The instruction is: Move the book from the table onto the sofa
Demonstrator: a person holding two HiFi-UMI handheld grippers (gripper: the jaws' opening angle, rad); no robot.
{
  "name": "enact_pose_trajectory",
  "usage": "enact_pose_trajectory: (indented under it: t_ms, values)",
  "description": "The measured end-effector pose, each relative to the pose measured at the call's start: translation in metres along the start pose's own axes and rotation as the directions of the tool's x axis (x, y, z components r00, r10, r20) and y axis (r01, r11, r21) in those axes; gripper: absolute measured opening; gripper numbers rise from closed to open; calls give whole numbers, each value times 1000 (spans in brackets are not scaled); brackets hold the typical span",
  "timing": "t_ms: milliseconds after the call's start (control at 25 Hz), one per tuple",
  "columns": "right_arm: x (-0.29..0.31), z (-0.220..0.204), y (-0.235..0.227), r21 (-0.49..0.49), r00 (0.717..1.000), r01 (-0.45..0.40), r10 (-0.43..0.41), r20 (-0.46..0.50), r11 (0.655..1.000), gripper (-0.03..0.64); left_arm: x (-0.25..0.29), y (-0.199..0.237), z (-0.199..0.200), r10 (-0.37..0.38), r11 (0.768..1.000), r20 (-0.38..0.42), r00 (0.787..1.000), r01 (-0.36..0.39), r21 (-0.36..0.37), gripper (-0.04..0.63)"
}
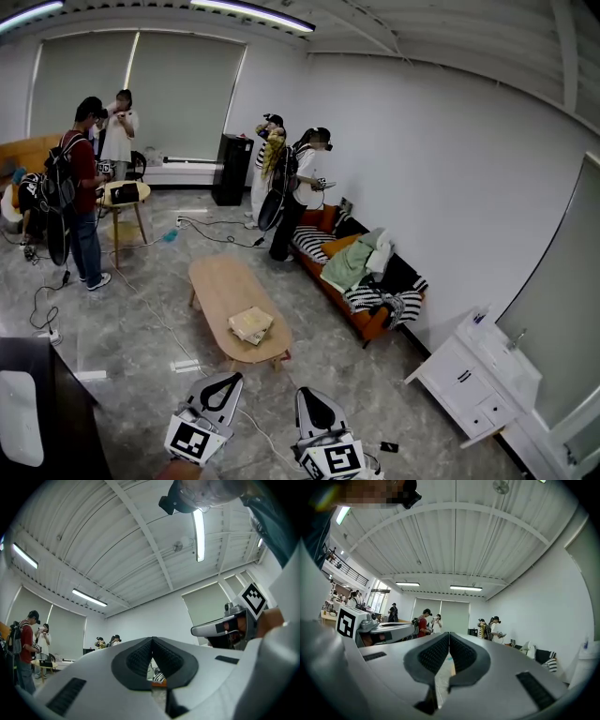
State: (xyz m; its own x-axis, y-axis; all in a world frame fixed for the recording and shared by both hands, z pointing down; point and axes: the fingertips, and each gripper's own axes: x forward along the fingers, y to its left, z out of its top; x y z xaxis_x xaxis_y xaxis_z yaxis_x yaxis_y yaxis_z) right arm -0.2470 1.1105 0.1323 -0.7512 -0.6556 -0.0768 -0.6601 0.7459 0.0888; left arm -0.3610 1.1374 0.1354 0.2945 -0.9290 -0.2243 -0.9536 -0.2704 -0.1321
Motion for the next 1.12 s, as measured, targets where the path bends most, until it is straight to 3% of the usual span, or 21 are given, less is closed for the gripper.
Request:
enact_pose_trajectory:
  t_ms: [480,1120]
  values:
    - [45,-19,-39,23,1000,-26,27,-11,999,15,47,22,-25,38,999,-29,999,-38,0,-12]
    - [97,-46,-170,47,993,-116,115,9,992,15,179,-1,-69,118,993,-69,991,-115,40,-12]
